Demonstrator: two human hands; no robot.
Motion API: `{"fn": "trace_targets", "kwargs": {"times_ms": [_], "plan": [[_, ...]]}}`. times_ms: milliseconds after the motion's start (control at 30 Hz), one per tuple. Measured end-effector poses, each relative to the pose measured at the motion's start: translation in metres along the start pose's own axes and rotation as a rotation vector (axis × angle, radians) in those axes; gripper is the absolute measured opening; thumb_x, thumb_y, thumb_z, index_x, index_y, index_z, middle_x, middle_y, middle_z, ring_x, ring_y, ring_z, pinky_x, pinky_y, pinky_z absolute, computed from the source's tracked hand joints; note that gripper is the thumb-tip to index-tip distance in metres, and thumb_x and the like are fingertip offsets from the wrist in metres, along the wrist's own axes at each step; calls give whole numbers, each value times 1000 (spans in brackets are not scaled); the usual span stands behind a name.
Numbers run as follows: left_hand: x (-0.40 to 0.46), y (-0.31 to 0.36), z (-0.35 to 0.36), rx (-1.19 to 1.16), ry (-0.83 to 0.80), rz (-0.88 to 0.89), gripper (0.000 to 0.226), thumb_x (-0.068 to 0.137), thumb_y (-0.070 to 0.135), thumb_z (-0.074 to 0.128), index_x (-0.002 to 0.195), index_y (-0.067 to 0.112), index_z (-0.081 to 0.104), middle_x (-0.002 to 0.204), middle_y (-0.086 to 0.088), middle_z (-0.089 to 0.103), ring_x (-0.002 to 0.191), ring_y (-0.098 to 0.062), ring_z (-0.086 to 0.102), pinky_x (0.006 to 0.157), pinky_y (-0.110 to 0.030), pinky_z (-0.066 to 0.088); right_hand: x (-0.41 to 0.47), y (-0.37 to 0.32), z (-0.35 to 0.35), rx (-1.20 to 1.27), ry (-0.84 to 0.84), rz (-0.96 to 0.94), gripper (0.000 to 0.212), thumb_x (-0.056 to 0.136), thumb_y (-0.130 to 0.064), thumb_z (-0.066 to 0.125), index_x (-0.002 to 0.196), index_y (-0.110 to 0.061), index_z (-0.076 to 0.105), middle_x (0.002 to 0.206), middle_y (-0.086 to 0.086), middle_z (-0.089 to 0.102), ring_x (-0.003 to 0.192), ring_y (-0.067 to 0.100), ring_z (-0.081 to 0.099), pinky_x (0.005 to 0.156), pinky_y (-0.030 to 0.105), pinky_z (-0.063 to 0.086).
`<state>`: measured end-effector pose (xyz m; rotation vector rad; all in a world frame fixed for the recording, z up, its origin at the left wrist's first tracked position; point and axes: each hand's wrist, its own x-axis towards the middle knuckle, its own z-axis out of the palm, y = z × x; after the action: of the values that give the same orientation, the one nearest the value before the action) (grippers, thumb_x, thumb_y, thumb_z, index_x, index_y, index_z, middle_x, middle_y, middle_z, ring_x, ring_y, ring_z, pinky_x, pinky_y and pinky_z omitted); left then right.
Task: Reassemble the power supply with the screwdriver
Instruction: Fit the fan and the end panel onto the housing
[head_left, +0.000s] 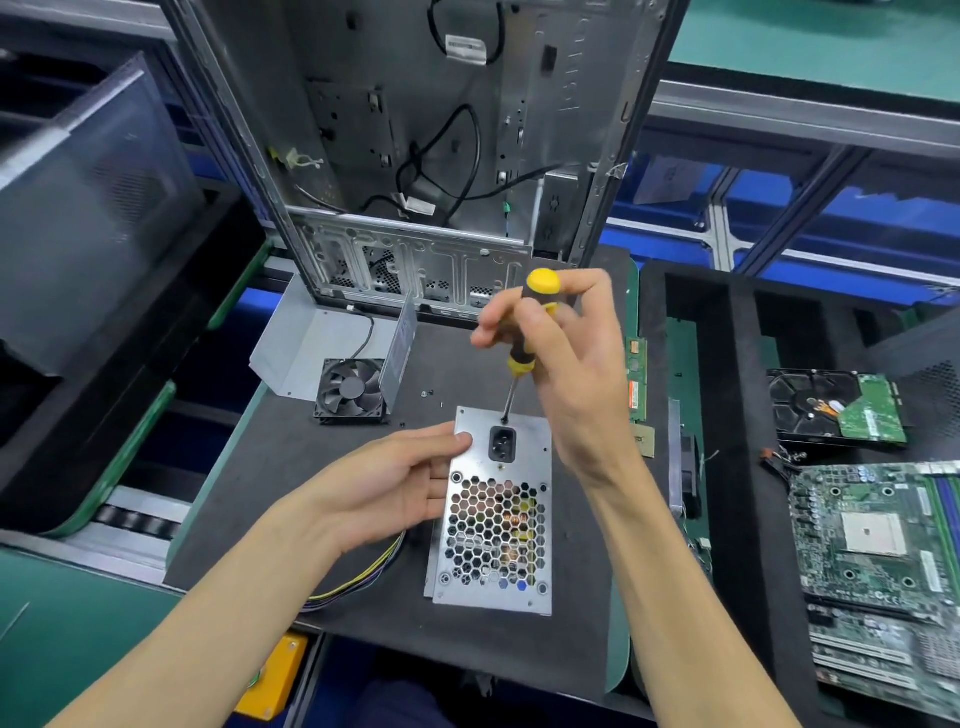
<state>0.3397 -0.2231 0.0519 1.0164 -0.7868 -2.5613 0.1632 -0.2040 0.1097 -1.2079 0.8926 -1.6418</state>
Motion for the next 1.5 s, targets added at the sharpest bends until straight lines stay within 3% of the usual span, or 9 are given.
{"fn": "trace_targets", "kwargs": {"times_ms": [167,300,533,633,833,1000,1167,1267,1500], "plan": [[0,0,1,-1,3,2,39,84,21,74,122,13,73,121,-17,72,100,-25,74,85,-37,60,5,-7,1,4,-20,67,27,105,-34,38,121,-20,55,71,-5,47,63,15,40,62,31,35],[0,-1,-2,-9,5,1,36,90,18,70,126,12,71,126,-18,70,104,-27,73,88,-39,59,3,-12,4,0,-37,67,14,103,-24,46,109,-13,53,83,1,65,73,20,61,70,32,48],[-2,-2,0,-15,1,14,34,92,16,66,126,10,71,126,-20,70,104,-27,73,91,-40,59,3,-13,3,-49,-43,90,29,107,-24,34,116,-13,60,79,-2,56,71,17,51,67,32,41],[-2,-2,1,-25,22,20,36,94,14,63,129,7,68,129,-21,67,103,-28,73,96,-43,58,1,-14,5,-26,-58,67,6,103,-16,50,106,-15,45,78,-2,63,68,16,58,66,27,47],[-3,-2,2,-13,52,17,33,91,15,62,122,11,73,126,-20,69,101,-27,74,95,-42,59,2,-14,5,-64,-85,84,30,103,-32,40,121,-18,60,79,-5,54,71,17,48,67,34,38],[-4,-3,2,-16,56,25,34,92,15,62,124,10,72,129,-21,68,102,-28,73,101,-45,54,-2,-14,6,-47,-27,14,23,96,-15,57,100,-18,35,72,-7,57,62,13,52,60,23,43],[-7,-3,3,-19,68,25,35,92,15,62,125,9,72,125,-20,69,97,-26,74,92,-40,58,-1,-12,4,-57,-57,69,33,107,-21,30,117,-13,60,81,-4,54,73,16,48,69,29,38],[-8,-4,5,-29,74,28,34,93,14,61,125,8,71,123,-20,71,96,-27,74,88,-39,61,-2,-15,9,-44,-72,52,5,104,-16,45,106,-14,49,85,-2,66,72,18,61,69,25,48],[-11,-5,4,-26,95,26,35,93,14,61,126,9,70,125,-20,70,99,-27,73,93,-41,57,-2,-16,9,-46,-84,87,27,104,-25,39,116,-15,60,83,-3,58,75,16,53,70,30,42]]}}
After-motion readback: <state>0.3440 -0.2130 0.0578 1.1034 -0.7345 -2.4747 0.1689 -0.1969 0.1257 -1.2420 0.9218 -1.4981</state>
